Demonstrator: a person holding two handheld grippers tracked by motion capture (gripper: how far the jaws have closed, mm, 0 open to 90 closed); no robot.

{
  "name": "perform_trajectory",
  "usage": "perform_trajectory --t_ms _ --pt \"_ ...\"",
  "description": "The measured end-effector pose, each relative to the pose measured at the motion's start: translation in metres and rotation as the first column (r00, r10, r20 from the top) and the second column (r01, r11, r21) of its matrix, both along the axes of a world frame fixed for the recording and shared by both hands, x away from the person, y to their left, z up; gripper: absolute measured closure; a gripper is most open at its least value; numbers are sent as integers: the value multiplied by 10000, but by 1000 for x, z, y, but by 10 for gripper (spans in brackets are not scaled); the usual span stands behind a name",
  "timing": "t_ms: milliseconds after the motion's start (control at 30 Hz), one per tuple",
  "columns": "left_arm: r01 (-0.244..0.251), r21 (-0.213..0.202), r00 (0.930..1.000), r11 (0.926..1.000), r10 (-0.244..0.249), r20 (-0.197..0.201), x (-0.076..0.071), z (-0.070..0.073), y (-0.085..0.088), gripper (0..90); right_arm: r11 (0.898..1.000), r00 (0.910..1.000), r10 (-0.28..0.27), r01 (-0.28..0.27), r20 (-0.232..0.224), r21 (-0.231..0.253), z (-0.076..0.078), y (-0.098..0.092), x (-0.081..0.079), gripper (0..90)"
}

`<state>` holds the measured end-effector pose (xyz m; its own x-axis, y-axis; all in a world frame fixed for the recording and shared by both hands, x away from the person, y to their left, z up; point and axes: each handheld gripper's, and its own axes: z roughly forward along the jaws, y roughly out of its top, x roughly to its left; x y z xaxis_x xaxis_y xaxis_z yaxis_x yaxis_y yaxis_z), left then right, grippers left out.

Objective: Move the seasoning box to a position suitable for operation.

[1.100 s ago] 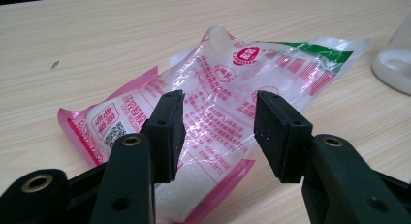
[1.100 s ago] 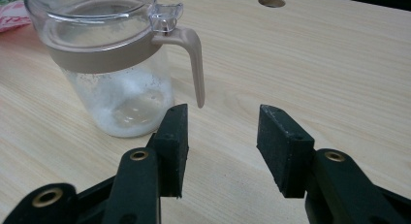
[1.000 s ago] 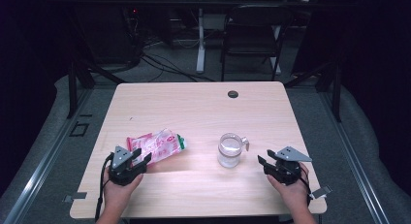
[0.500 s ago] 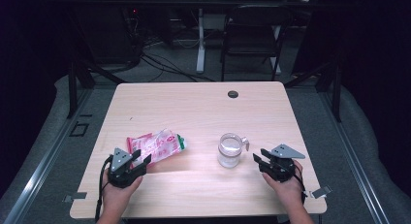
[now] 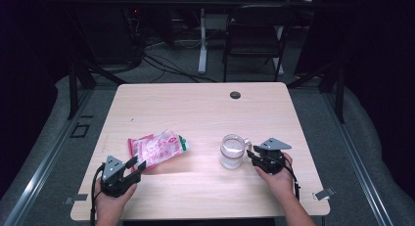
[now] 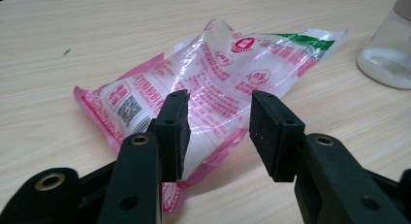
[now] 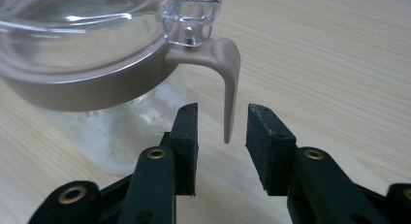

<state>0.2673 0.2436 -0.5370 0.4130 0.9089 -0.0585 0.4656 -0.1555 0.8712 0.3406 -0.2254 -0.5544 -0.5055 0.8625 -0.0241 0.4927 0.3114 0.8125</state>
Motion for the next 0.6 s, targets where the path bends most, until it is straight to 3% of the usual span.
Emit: perform_trajectory --t_ms 300,600 --pt "-377 -160 9993 9992 376 -78 -10 0 9 600 9998 9991 -200 202 -375 48 -7 5 16 683" --pt "-585 -39 9983 9983 584 -74 -13 0 12 623 9986 9984 -276 254 -490 -462 -11 14 22 725"
